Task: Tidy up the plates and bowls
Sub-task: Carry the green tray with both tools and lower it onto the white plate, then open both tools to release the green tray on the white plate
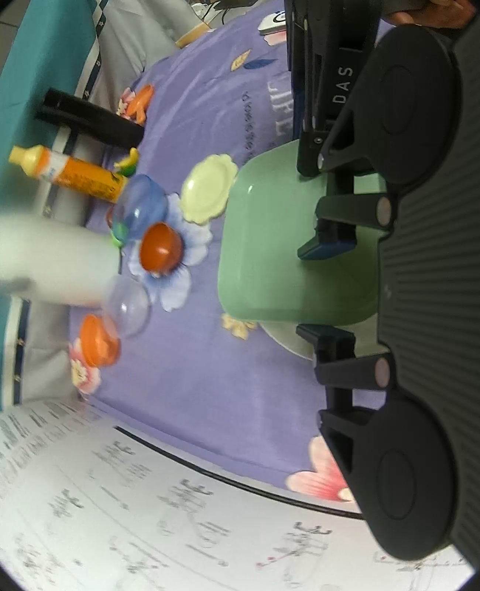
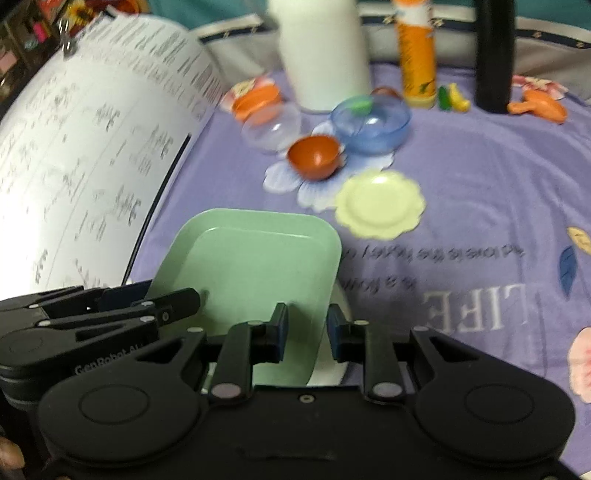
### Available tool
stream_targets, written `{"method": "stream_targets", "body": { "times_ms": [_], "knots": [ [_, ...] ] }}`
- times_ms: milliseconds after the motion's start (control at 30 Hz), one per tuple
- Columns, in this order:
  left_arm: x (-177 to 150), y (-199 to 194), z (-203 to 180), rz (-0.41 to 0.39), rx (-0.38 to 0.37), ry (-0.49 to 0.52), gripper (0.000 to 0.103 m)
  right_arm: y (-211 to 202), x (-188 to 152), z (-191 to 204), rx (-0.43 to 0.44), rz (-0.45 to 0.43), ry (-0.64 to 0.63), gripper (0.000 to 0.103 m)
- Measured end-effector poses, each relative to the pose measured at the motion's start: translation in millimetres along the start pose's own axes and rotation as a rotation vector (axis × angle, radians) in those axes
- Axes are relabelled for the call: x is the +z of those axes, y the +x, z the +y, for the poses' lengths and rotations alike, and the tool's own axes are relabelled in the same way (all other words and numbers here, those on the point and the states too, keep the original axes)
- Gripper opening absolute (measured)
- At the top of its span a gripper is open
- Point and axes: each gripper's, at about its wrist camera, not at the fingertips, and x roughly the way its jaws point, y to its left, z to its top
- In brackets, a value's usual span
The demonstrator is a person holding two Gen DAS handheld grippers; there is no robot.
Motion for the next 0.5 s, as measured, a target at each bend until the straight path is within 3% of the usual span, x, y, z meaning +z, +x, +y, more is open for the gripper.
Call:
{"method": "stream_targets", "body": {
  "times_ms": [500],
  "knots": [
    [-15, 22, 10, 0.045, -0.013, -0.007, 0.037, 23, -10, 8, -0.025, 0.062, -0.028, 0.024]
  ]
}}
